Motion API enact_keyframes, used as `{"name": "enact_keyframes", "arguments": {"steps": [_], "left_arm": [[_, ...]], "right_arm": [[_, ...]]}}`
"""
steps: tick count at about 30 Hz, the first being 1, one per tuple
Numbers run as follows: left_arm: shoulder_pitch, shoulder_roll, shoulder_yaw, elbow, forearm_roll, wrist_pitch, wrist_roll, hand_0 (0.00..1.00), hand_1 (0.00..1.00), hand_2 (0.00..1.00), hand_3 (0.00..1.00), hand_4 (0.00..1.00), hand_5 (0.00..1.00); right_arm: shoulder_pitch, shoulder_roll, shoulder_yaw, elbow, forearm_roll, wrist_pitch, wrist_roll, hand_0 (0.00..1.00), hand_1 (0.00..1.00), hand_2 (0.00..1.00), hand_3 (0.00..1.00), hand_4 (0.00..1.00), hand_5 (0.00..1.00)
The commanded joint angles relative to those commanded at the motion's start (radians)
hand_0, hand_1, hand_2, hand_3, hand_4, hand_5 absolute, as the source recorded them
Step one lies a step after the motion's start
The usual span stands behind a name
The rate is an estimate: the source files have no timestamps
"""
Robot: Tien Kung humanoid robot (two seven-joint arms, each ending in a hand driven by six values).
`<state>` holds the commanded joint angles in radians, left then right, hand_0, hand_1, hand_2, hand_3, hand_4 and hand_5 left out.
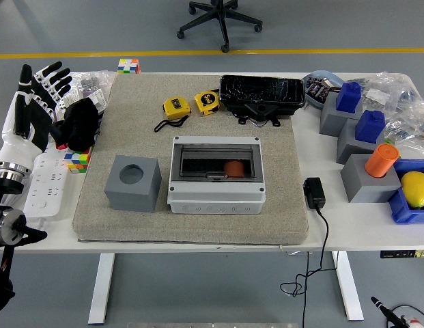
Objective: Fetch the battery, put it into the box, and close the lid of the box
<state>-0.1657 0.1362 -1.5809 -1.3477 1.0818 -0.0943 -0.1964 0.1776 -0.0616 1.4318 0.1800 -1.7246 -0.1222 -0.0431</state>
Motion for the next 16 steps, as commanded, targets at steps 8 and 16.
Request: {"name": "enact_keyframes", "arguments": {"steps": [8,16], "left_arm": [[0.004,0.002,0.004,-0.004,0.006,0.011,0.002,0.912,0.895,0.844,0.817,0.998,0.998],[0.009,0.012,0.006,-0.007,0.019,0.011,0.007,0.909,0.895,0.843,0.813,0.998,0.998]], "right_arm": [[-0.002,-0.001,-0.004,0.0,0.001,0.0,0.0,0.889,0.862,0.822,0.842,0.998,0.998],[-0.001,-0.001,-0.002,0.0,-0.001,0.0,-0.001,0.888,0.862,0.821,0.843,0.998,0.998]]}}
